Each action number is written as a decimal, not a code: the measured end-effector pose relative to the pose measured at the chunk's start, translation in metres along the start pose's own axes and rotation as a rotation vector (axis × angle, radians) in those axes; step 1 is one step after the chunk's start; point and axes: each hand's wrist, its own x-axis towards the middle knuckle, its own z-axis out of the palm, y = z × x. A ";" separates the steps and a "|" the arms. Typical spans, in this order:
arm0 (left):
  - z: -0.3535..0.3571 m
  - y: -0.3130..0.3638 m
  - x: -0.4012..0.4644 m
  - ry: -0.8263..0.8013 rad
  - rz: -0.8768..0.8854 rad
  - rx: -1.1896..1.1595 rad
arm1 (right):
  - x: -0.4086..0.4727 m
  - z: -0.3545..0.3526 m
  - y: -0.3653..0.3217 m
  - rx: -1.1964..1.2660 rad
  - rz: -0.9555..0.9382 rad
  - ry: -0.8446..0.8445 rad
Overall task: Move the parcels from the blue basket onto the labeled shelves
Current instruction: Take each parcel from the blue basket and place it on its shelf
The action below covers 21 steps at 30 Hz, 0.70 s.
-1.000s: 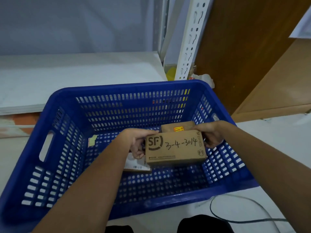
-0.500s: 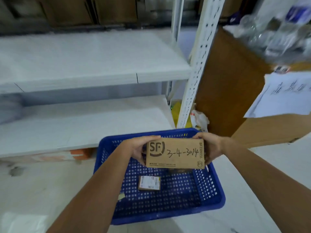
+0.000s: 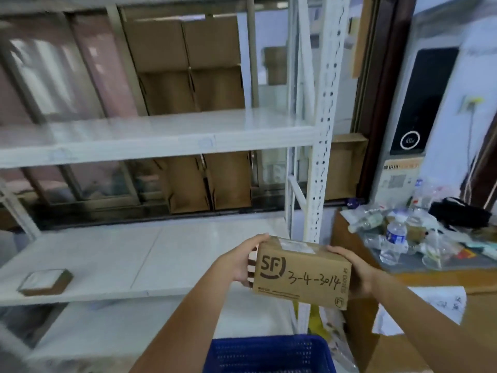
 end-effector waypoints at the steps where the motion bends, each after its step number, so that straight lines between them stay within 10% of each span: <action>1: 0.003 0.014 -0.015 0.028 0.008 -0.031 | -0.012 0.003 -0.015 -0.011 -0.036 0.006; 21: -0.144 0.108 -0.202 0.230 0.352 -0.224 | -0.120 0.219 -0.163 -0.142 -0.560 -0.257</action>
